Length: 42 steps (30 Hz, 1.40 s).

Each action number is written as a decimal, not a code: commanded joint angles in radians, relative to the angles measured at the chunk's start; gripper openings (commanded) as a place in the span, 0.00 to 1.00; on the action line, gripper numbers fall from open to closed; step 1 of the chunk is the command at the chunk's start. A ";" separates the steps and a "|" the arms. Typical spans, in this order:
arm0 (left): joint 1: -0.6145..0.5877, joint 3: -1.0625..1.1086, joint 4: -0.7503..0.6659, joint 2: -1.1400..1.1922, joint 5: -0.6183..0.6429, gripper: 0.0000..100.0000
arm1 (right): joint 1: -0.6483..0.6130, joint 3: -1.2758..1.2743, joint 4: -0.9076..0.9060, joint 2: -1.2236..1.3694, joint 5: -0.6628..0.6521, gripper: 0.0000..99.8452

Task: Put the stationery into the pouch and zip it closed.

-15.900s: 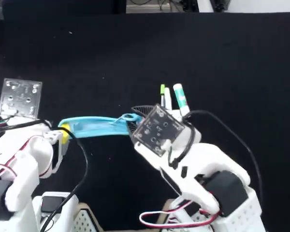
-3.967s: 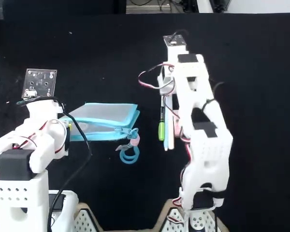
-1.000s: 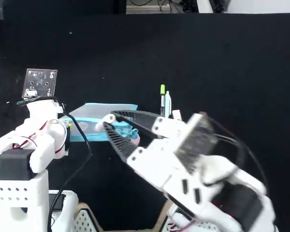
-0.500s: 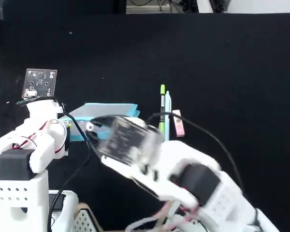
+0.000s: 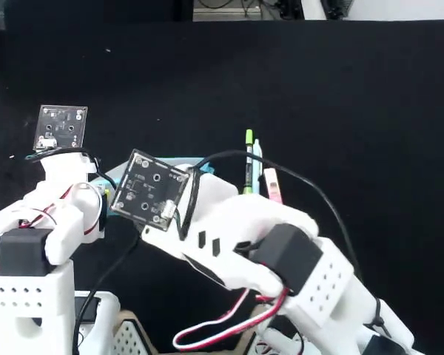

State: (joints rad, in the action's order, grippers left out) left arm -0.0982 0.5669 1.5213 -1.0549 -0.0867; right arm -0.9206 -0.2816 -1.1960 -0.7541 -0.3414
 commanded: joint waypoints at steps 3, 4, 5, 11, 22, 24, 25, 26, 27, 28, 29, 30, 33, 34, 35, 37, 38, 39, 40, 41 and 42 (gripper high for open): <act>-0.005 0.005 -0.008 0.005 -0.005 0.03 | 0.000 0.119 -0.083 -0.053 -0.008 0.01; -0.004 0.005 -0.008 0.005 -0.005 0.03 | 0.000 0.133 -0.101 -0.056 -0.008 0.01; -0.002 0.005 -0.008 0.005 -0.005 0.03 | 0.000 0.147 -0.117 -0.058 -0.008 0.01; -0.001 0.005 -0.008 0.005 -0.005 0.03 | 0.002 0.265 -0.207 -0.054 -0.058 0.01; 0.154 -0.185 -0.023 0.014 -0.006 0.03 | 0.003 0.360 -0.402 0.028 -0.100 0.01; 0.188 -0.219 -0.018 0.012 -0.006 0.03 | 0.025 0.363 -0.397 0.051 -0.100 0.01; 0.199 -0.228 -0.018 0.015 -0.006 0.03 | 0.043 0.363 -0.394 0.062 -0.110 0.01; 0.208 -0.232 -0.023 0.015 -0.006 0.03 | 0.063 0.363 -0.396 0.073 -0.133 0.01; 0.214 -0.232 -0.026 0.015 -0.006 0.03 | 0.086 0.360 -0.399 0.085 -0.158 0.01; 0.214 -0.232 -0.026 0.012 -0.006 0.03 | 0.107 0.357 -0.400 0.099 -0.172 0.01; 0.214 -0.231 -0.026 0.009 -0.006 0.03 | 0.123 0.354 -0.400 0.113 -0.176 0.01; 0.213 -0.229 -0.023 0.009 -0.006 0.03 | 0.133 0.348 -0.399 0.124 -0.176 0.01; 0.213 -0.213 -0.020 0.006 -0.002 0.03 | 0.112 0.329 -0.393 0.139 -0.175 0.01; 0.213 -0.199 -0.021 0.006 0.000 0.03 | 0.094 0.329 -0.393 0.139 -0.172 0.01; 0.213 -0.186 -0.021 0.006 0.002 0.03 | 0.077 0.329 -0.393 0.139 -0.150 0.01; 0.213 -0.150 -0.026 0.006 0.002 0.03 | 0.046 0.335 -0.393 0.137 -0.094 0.01; 0.213 -0.136 -0.026 0.006 0.002 0.03 | 0.035 0.335 -0.393 0.137 -0.072 0.01; 0.213 -0.125 -0.026 0.006 0.002 0.03 | 0.032 0.328 -0.391 0.137 -0.061 0.01; 0.213 -0.117 -0.026 0.006 0.002 0.03 | 0.031 0.326 -0.391 0.140 -0.055 0.01; 0.211 -0.111 -0.026 0.005 0.002 0.03 | 0.031 0.318 -0.390 0.139 -0.051 0.01; 0.205 -0.104 -0.026 0.005 0.002 0.03 | 0.032 0.308 -0.379 0.136 -0.048 0.01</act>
State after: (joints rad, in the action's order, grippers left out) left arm 0.1013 0.4534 1.5121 -1.0503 -0.0852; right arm -0.8746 0.0361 -1.5934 -0.6191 -0.4120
